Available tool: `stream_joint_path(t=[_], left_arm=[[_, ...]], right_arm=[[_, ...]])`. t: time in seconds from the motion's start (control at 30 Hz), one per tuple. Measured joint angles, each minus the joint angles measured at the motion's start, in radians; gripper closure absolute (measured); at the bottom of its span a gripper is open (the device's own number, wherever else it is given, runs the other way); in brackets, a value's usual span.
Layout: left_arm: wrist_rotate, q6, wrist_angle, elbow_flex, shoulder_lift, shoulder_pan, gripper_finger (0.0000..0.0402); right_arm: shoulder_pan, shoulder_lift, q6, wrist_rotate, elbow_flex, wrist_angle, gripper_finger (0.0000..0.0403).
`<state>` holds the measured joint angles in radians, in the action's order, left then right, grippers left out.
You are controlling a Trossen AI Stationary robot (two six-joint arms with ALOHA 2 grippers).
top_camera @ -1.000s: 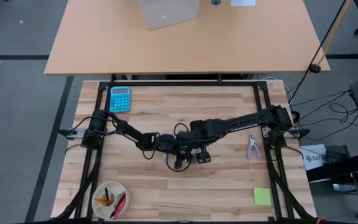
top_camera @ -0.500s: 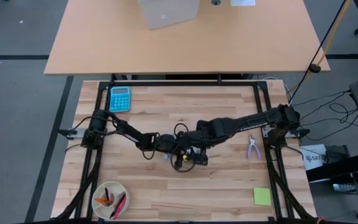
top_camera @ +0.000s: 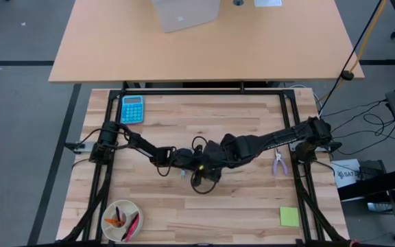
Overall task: Screw lightbulb
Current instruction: Remove the light bulb from the lamp
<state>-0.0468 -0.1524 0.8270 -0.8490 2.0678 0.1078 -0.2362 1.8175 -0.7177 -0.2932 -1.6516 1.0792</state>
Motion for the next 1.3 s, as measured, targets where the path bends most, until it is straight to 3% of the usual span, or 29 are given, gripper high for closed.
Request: stream_joint_path(t=[0.5, 0.67, 0.97, 1.3], left_arm=[[0.003, -0.005, 0.0, 0.0, 0.0, -0.001, 0.0227], [0.004, -0.006, 0.001, 0.0, 0.0, 0.0, 0.0227], [0.004, -0.003, 0.001, 0.0, 0.0, 0.0, 0.0227], [-0.019, 0.005, 0.001, 0.0, 0.0, -0.001, 0.0227]], right_arm=[[0.039, 0.068, -0.033, 0.053, 0.0, -0.036, 0.0026], [0.057, 0.086, 0.049, 0.129, 0.0, -0.049, 0.0045], [0.082, 0.087, 0.259, 0.183, 0.0, -0.061, 0.0143], [0.113, 0.086, 0.615, 0.291, 0.0, -0.058, 0.0125]])
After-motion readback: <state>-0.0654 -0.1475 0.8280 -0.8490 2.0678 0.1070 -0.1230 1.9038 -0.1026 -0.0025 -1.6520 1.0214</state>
